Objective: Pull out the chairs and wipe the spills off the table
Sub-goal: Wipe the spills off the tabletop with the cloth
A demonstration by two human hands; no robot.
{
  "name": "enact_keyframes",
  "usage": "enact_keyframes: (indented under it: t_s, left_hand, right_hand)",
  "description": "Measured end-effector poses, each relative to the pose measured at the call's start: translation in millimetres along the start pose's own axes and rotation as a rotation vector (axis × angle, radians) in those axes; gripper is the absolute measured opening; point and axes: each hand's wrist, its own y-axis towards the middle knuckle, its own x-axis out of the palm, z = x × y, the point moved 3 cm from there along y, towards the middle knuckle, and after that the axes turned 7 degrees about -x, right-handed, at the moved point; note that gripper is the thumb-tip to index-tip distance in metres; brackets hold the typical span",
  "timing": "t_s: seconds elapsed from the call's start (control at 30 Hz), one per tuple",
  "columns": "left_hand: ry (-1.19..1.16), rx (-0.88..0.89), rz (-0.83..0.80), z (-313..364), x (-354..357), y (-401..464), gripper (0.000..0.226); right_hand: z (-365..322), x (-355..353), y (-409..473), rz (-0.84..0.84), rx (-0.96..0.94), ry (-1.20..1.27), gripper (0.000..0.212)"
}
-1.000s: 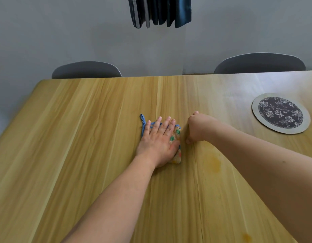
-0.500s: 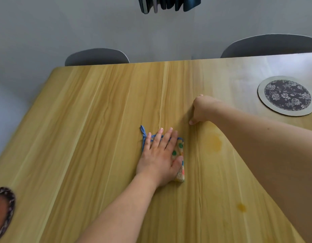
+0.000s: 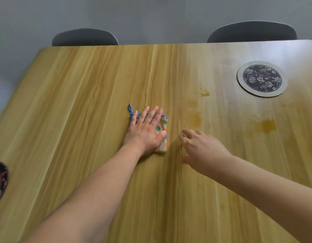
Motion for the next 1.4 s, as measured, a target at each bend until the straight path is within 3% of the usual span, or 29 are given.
enact_keyframes:
  t_s: [0.1, 0.53, 0.7, 0.93, 1.03, 1.27, 1.4]
  left_hand:
    - [-0.013, 0.004, 0.011, 3, -1, 0, 0.074]
    - [0.005, -0.006, 0.036, 4, 3, -7, 0.07]
    - [0.005, 0.013, 0.027, 3, 17, -50, 0.07]
    - [0.013, -0.001, 0.01, 4, 32, -129, 0.07]
    - [0.02, 0.0, 0.008, 4, 38, -154, 0.07]
    - [0.005, 0.001, -0.011, 4, 54, -225, 0.071]
    - [0.004, 0.002, -0.017, 5, 61, -266, 0.071]
  right_hand:
    - [4, 15, -5, -0.092, 0.028, 0.034, 0.057]
    - [-1, 18, 2, -0.167, 0.112, -0.048, 0.03]
    - [-5, 15, 2, -0.213, 0.161, -0.08, 0.039]
    - [-22, 20, -11, -0.098, 0.194, -0.102, 0.037]
    - [-43, 33, -26, -0.073, 0.149, -0.074, 0.054]
    - [-88, 69, -79, -0.248, 0.157, -0.093, 0.104]
    - [-97, 87, -102, -0.313, 0.216, -0.023, 0.114]
